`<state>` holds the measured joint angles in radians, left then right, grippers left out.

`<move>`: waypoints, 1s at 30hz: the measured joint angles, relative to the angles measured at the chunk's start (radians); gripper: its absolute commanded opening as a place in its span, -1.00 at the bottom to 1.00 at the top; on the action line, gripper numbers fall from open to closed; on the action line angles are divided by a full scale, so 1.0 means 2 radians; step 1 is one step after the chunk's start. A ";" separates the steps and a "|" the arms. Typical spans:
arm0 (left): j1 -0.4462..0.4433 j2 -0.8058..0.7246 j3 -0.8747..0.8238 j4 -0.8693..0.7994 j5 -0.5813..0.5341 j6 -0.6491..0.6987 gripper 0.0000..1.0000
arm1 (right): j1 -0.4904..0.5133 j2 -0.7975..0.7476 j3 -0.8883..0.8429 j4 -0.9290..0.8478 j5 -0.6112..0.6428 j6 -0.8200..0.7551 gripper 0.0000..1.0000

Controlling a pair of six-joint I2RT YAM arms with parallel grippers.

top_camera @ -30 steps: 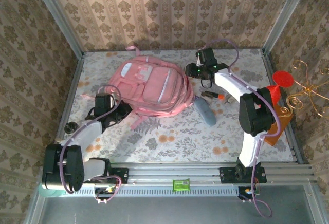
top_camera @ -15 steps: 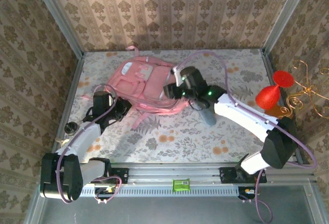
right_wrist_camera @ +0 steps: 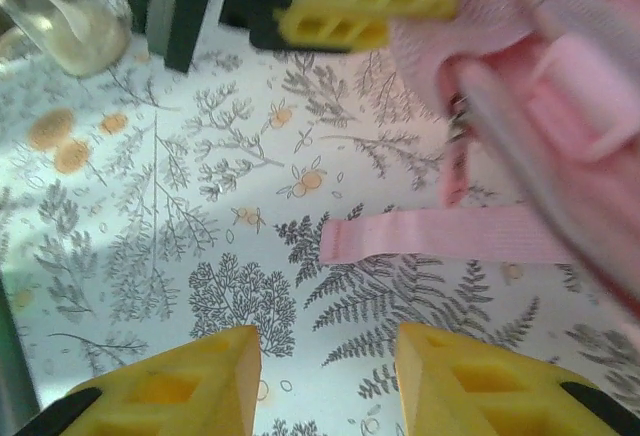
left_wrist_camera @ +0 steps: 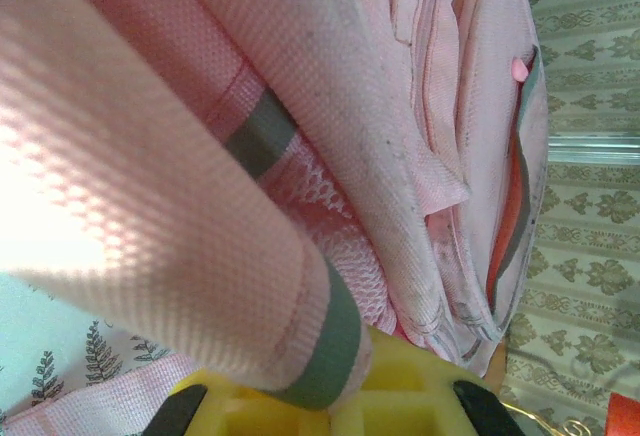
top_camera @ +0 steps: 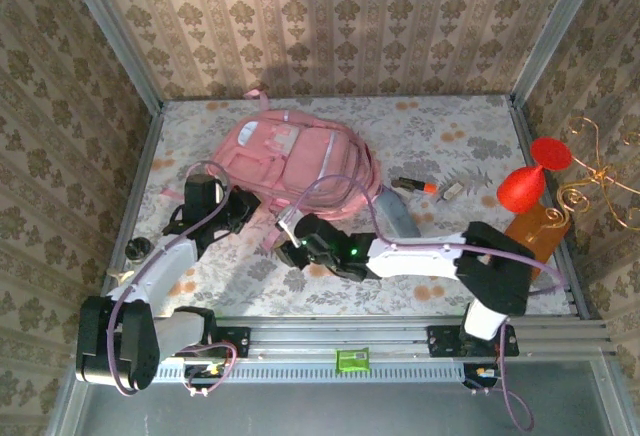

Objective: Pack the student bag

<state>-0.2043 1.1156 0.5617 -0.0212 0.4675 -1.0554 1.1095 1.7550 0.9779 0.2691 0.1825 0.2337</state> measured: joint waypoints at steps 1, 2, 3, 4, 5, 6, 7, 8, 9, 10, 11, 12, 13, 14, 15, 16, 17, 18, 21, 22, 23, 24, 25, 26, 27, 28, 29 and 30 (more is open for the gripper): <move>0.000 -0.001 0.000 0.000 0.000 0.000 -1.00 | 0.003 0.016 0.000 0.019 0.011 0.000 -0.18; 0.000 -0.002 0.000 0.000 0.000 0.000 -1.00 | 0.004 0.029 0.000 0.036 0.020 -0.001 -0.17; 0.000 -0.003 0.000 0.000 0.000 0.000 -1.00 | 0.006 0.041 0.000 0.051 0.029 -0.002 -0.16; 0.000 -0.004 0.000 0.000 0.000 0.000 -1.00 | 0.007 0.052 0.000 0.067 0.040 -0.002 -0.14; 0.000 -0.005 0.000 0.000 0.000 0.000 -1.00 | 0.008 0.063 0.000 0.082 0.052 -0.002 -0.13; 0.000 -0.006 0.000 0.000 0.000 0.000 -1.00 | 0.009 0.070 0.000 0.094 0.062 -0.004 -0.12; 0.000 -0.006 0.000 0.000 0.000 0.000 -1.00 | 0.009 0.077 0.000 0.105 0.073 -0.007 -0.12; 0.000 -0.006 0.000 0.000 0.000 0.000 -1.00 | 0.008 0.084 0.000 0.117 0.084 -0.010 -0.11; 0.000 -0.006 0.000 0.000 0.000 0.000 -1.00 | 0.008 0.089 0.000 0.129 0.092 -0.013 -0.10; 0.000 -0.006 0.000 0.000 0.000 0.000 -1.00 | 0.008 0.095 0.000 0.139 0.101 -0.015 -0.10; 0.000 -0.006 0.000 0.000 0.000 0.000 -1.00 | 0.008 0.100 0.000 0.148 0.109 -0.019 -0.10; 0.000 -0.006 0.000 0.000 0.000 0.000 -1.00 | 0.008 0.104 0.000 0.155 0.116 -0.022 -0.10; 0.000 -0.006 0.000 0.000 0.000 0.000 -1.00 | 0.008 0.109 0.000 0.162 0.122 -0.025 -0.10; 0.000 -0.006 0.000 0.000 0.000 0.000 -1.00 | 0.007 0.112 0.001 0.168 0.128 -0.028 -0.10; 0.000 -0.006 0.000 0.000 0.000 0.000 -1.00 | 0.006 0.116 0.002 0.172 0.133 -0.030 -0.10; 0.000 -0.006 0.000 0.000 0.000 0.000 -1.00 | 0.005 0.120 0.002 0.179 0.137 -0.032 -0.10; 0.000 -0.006 0.000 0.000 0.000 0.000 -1.00 | 0.004 0.124 0.005 0.184 0.140 -0.036 -0.11; 0.000 -0.006 0.000 0.000 0.000 0.000 -1.00 | 0.003 0.128 0.007 0.188 0.143 -0.039 -0.11; 0.000 -0.006 0.000 0.000 0.000 0.000 -1.00 | -0.002 0.137 0.021 0.193 0.147 -0.050 -0.14; 0.000 -0.006 0.000 0.001 0.000 0.000 -1.00 | -0.003 0.139 0.026 0.193 0.148 -0.053 -0.16; 0.000 -0.006 0.000 0.002 0.000 0.000 -1.00 | -0.004 0.141 0.031 0.194 0.150 -0.056 -0.18; 0.000 -0.006 0.000 0.003 0.001 0.000 -1.00 | -0.005 0.142 0.035 0.194 0.151 -0.060 -0.20; 0.000 -0.006 0.000 0.004 0.001 0.000 -1.00 | -0.006 0.143 0.040 0.194 0.153 -0.063 -0.22; 0.000 -0.006 0.000 0.004 0.001 0.000 -1.00 | -0.006 0.145 0.045 0.194 0.154 -0.065 -0.24; 0.000 -0.006 0.000 0.004 0.001 0.000 -1.00 | -0.007 0.146 0.047 0.194 0.154 -0.068 -0.28; 0.000 -0.006 0.000 0.004 0.001 0.000 -1.00 | -0.007 0.147 0.050 0.195 0.154 -0.071 -0.34; 0.000 -0.006 0.000 0.005 0.001 0.000 -1.00 | -0.008 0.147 0.052 0.196 0.155 -0.074 -0.41; 0.000 -0.006 0.000 0.005 0.001 0.000 -1.00 | -0.008 0.148 0.053 0.197 0.156 -0.077 -0.47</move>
<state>-0.2047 1.1038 0.5617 -0.0113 0.4686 -1.0554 1.0939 2.0506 1.0847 0.6640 0.4942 0.0792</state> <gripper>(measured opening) 0.047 0.314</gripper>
